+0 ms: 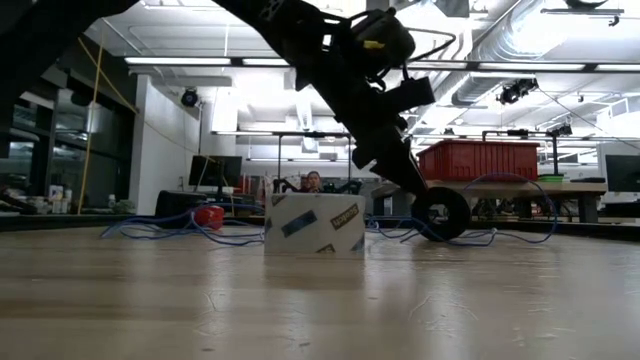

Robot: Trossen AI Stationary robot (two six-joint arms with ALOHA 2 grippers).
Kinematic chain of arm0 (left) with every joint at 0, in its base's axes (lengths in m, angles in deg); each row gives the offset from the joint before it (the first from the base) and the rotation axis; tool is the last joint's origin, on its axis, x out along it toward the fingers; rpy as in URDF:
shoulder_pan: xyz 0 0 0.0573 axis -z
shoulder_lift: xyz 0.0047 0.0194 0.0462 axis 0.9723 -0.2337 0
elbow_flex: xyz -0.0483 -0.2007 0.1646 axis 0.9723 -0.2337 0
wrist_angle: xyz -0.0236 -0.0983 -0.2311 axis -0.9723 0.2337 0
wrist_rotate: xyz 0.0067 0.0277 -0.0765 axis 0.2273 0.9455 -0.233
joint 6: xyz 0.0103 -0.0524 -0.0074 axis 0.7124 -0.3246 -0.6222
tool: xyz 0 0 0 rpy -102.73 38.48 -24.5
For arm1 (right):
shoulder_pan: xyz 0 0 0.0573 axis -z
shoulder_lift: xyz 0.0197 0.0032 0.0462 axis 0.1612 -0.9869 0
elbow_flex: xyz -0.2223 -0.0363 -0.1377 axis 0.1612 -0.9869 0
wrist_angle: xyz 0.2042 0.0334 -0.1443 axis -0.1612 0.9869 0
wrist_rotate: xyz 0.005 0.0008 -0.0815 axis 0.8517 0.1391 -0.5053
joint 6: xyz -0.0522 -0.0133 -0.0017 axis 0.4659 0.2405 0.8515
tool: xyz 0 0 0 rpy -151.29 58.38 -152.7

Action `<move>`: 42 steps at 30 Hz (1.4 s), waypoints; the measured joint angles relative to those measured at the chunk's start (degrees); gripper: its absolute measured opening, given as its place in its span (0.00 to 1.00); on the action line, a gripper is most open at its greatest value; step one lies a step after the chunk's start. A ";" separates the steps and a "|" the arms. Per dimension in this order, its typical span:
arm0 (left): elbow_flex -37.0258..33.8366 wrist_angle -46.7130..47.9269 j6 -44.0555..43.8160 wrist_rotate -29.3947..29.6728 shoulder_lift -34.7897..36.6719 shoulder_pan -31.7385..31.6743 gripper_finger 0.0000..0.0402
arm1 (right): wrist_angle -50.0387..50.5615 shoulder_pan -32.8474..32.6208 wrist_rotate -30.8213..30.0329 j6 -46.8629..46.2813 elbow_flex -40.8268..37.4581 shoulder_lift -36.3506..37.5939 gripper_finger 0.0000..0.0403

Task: Coil cords
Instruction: Uncoil the blue wire from the spool

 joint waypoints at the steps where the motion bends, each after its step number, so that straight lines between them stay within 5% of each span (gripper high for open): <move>1: 0.00 -0.21 0.30 0.01 0.00 -0.04 0.37 | 0.06 0.00 0.00 -0.02 0.00 0.00 0.59; 11: -0.10 -1.95 -0.46 -0.14 -1.44 0.96 0.23 | -0.05 0.00 -0.08 1.49 0.00 0.00 0.59; 17: -0.09 -1.68 -0.91 -0.08 -1.42 1.93 0.06 | -0.11 0.00 -1.54 1.66 0.00 0.02 0.59; 21: -0.11 3.18 -6.79 -0.02 1.45 2.11 0.02 | -0.26 0.00 -3.93 1.49 0.00 0.02 0.59; 26: -0.09 12.87 -9.21 -1.45 9.81 1.17 0.01 | -0.55 0.12 -8.97 1.51 0.00 1.09 0.59; 32: -0.04 20.90 -13.84 -16.16 24.86 -1.89 0.00 | -1.66 2.96 -13.40 1.23 0.00 4.21 0.59; 36: -0.04 21.85 -25.98 -20.99 35.79 -5.80 0.00 | -1.79 5.79 -12.34 1.46 0.00 6.24 0.59; 42: 0.03 21.51 -47.30 -17.14 47.85 -15.54 0.00 | -3.28 9.95 -4.25 2.67 0.00 7.52 0.59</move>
